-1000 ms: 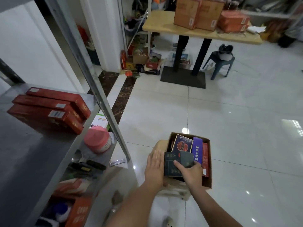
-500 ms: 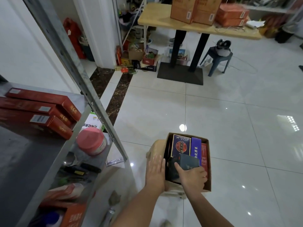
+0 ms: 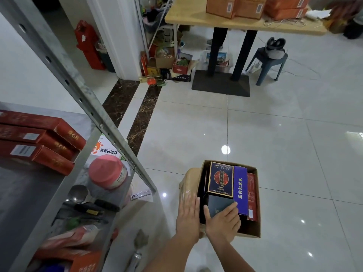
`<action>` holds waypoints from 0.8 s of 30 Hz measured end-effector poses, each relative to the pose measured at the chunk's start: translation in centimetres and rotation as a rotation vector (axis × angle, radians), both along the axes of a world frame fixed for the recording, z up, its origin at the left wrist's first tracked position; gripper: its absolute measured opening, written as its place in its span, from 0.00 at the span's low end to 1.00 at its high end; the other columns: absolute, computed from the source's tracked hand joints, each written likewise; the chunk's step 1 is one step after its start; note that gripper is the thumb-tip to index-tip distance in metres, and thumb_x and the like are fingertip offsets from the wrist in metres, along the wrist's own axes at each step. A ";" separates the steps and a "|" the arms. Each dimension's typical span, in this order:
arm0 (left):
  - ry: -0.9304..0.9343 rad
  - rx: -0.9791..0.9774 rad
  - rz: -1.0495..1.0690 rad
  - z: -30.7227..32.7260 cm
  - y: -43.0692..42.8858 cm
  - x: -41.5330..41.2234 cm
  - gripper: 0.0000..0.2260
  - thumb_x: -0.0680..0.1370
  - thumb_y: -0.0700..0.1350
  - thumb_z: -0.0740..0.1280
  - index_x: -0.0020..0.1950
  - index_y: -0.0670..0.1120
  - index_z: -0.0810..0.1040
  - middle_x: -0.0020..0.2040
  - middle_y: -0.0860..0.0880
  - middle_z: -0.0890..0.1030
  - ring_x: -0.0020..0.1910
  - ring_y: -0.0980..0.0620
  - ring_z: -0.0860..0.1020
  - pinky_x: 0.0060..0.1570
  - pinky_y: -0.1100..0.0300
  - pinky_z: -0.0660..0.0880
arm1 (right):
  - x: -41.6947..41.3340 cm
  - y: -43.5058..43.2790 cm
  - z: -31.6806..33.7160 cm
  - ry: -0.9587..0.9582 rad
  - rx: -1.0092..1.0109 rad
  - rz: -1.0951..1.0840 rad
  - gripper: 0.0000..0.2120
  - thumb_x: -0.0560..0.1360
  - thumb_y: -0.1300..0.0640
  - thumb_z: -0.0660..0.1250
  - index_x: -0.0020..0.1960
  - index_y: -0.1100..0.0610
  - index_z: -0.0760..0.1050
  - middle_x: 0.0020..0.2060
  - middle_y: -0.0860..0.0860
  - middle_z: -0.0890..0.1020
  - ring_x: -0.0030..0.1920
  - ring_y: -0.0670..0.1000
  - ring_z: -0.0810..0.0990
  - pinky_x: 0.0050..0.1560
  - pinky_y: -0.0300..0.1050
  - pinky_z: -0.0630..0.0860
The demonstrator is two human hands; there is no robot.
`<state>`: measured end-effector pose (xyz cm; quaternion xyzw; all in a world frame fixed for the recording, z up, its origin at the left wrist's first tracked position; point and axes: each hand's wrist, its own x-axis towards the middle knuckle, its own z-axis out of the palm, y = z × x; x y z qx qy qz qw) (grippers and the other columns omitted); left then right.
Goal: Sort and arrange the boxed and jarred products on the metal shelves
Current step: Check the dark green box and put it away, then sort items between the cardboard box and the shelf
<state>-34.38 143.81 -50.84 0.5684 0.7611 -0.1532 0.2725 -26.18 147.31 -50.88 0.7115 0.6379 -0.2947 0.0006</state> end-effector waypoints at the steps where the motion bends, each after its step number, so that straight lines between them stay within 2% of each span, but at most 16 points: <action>1: -0.001 -0.002 0.000 0.0 0.0 -0.1 0.46 0.79 0.49 0.67 0.77 0.40 0.32 0.78 0.42 0.32 0.76 0.43 0.32 0.73 0.47 0.33 | 0.2 -0.1 0.1 0.018 -0.009 0.029 0.52 0.75 0.27 0.40 0.68 0.75 0.66 0.57 0.72 0.76 0.56 0.71 0.77 0.56 0.65 0.75; 2: -0.002 -0.003 0.001 0.2 0.0 -0.1 0.45 0.78 0.46 0.67 0.77 0.40 0.32 0.78 0.42 0.32 0.76 0.43 0.32 0.73 0.47 0.34 | 0.5 -0.1 0.4 0.034 -0.006 0.045 0.54 0.74 0.27 0.34 0.68 0.75 0.67 0.58 0.72 0.76 0.58 0.71 0.77 0.57 0.67 0.74; 4: -0.006 0.003 0.021 0.5 0.0 -0.3 0.44 0.78 0.44 0.66 0.77 0.41 0.32 0.78 0.42 0.33 0.76 0.43 0.33 0.74 0.47 0.35 | 1.2 0.2 0.8 0.003 0.036 0.068 0.57 0.72 0.27 0.28 0.71 0.73 0.65 0.63 0.71 0.73 0.64 0.70 0.74 0.63 0.69 0.70; 6: -0.025 0.003 0.091 1.4 -0.4 -0.6 0.44 0.79 0.47 0.65 0.77 0.41 0.32 0.78 0.42 0.34 0.77 0.42 0.34 0.74 0.47 0.36 | 2.0 0.9 1.3 -0.113 0.078 0.183 0.60 0.66 0.27 0.18 0.76 0.67 0.57 0.72 0.66 0.65 0.73 0.65 0.63 0.71 0.65 0.61; 8: -0.031 0.007 0.166 2.5 -1.6 -0.8 0.41 0.81 0.53 0.61 0.77 0.44 0.32 0.79 0.42 0.35 0.77 0.41 0.35 0.74 0.46 0.35 | 3.4 1.6 2.0 -0.187 0.140 0.379 0.62 0.57 0.30 0.09 0.80 0.60 0.46 0.78 0.59 0.53 0.78 0.59 0.50 0.76 0.57 0.48; 9: -0.033 0.013 0.196 3.2 -2.4 -0.8 0.39 0.81 0.54 0.59 0.77 0.45 0.33 0.79 0.42 0.35 0.77 0.40 0.36 0.73 0.46 0.33 | 4.0 1.8 2.7 -0.178 0.175 0.484 0.62 0.58 0.31 0.09 0.80 0.58 0.46 0.79 0.57 0.52 0.79 0.57 0.50 0.77 0.54 0.44; 11: -0.038 0.020 0.281 4.7 -4.3 -1.0 0.38 0.82 0.56 0.57 0.78 0.43 0.34 0.78 0.42 0.34 0.77 0.40 0.36 0.69 0.47 0.27 | 4.3 2.3 4.6 -0.254 0.245 0.692 0.54 0.71 0.33 0.19 0.74 0.60 0.66 0.74 0.58 0.67 0.73 0.58 0.67 0.75 0.51 0.45; 12: -0.030 0.016 0.324 5.5 -5.2 -1.2 0.38 0.82 0.58 0.56 0.78 0.43 0.35 0.78 0.43 0.34 0.77 0.40 0.35 0.70 0.47 0.29 | 4.3 2.3 5.4 -0.277 0.269 0.778 0.50 0.76 0.34 0.24 0.70 0.60 0.73 0.70 0.57 0.72 0.69 0.58 0.72 0.73 0.52 0.45; 13: -0.017 0.017 0.368 6.3 -6.1 -1.4 0.39 0.82 0.60 0.55 0.78 0.42 0.35 0.78 0.43 0.34 0.77 0.41 0.35 0.72 0.46 0.33 | 4.2 2.3 6.1 -0.304 0.280 0.877 0.49 0.76 0.34 0.25 0.71 0.59 0.71 0.72 0.56 0.70 0.71 0.58 0.69 0.72 0.54 0.41; 14: -0.005 0.023 0.413 7.2 -7.0 -1.6 0.39 0.81 0.61 0.55 0.78 0.42 0.35 0.79 0.43 0.35 0.77 0.41 0.35 0.74 0.45 0.36 | 3.9 2.4 6.6 -0.300 0.287 0.991 0.50 0.72 0.32 0.21 0.76 0.57 0.63 0.77 0.56 0.60 0.77 0.58 0.59 0.70 0.54 0.32; 15: 0.007 0.034 0.460 8.2 -7.9 -1.7 0.39 0.81 0.62 0.54 0.78 0.43 0.35 0.79 0.43 0.35 0.77 0.41 0.36 0.74 0.45 0.37 | 3.8 2.5 6.8 -0.263 0.306 1.086 0.52 0.68 0.30 0.18 0.80 0.56 0.51 0.79 0.55 0.48 0.79 0.56 0.44 0.66 0.55 0.24; 16: 0.022 0.049 0.505 9.3 -8.7 -1.7 0.39 0.81 0.63 0.52 0.78 0.43 0.35 0.79 0.43 0.35 0.77 0.41 0.36 0.74 0.44 0.37 | 3.5 2.5 7.2 -0.243 0.269 1.157 0.52 0.65 0.29 0.17 0.80 0.55 0.42 0.78 0.54 0.38 0.76 0.53 0.30 0.63 0.55 0.20; 17: 0.040 0.067 0.550 10.4 -9.3 -1.7 0.38 0.81 0.63 0.51 0.78 0.42 0.35 0.79 0.42 0.35 0.77 0.41 0.36 0.74 0.44 0.37 | 3.0 2.5 7.7 -0.221 0.295 1.230 0.48 0.66 0.30 0.19 0.79 0.54 0.36 0.76 0.53 0.33 0.72 0.51 0.22 0.63 0.55 0.20; 19: 0.075 0.124 0.644 12.6 -10.5 -1.7 0.38 0.81 0.64 0.50 0.78 0.42 0.35 0.78 0.42 0.35 0.77 0.41 0.35 0.74 0.45 0.36 | 1.3 2.3 9.7 -0.211 0.362 1.314 0.38 0.74 0.34 0.25 0.77 0.53 0.30 0.77 0.53 0.33 0.69 0.49 0.18 0.66 0.55 0.22; 22: 0.172 0.212 0.788 15.7 -12.7 -1.5 0.39 0.81 0.64 0.51 0.79 0.43 0.36 0.79 0.43 0.37 0.78 0.42 0.37 0.75 0.44 0.39 | -1.3 1.2 11.6 -0.159 0.344 1.423 0.40 0.74 0.31 0.30 0.79 0.52 0.34 0.78 0.51 0.35 0.67 0.48 0.18 0.62 0.52 0.16; 24: 0.248 0.235 0.851 17.5 -14.6 -1.4 0.38 0.81 0.63 0.51 0.78 0.42 0.35 0.79 0.42 0.36 0.78 0.42 0.37 0.75 0.43 0.39 | -3.1 0.0 13.4 -0.106 0.371 1.516 0.36 0.78 0.33 0.37 0.79 0.51 0.36 0.78 0.51 0.36 0.71 0.47 0.23 0.68 0.55 0.22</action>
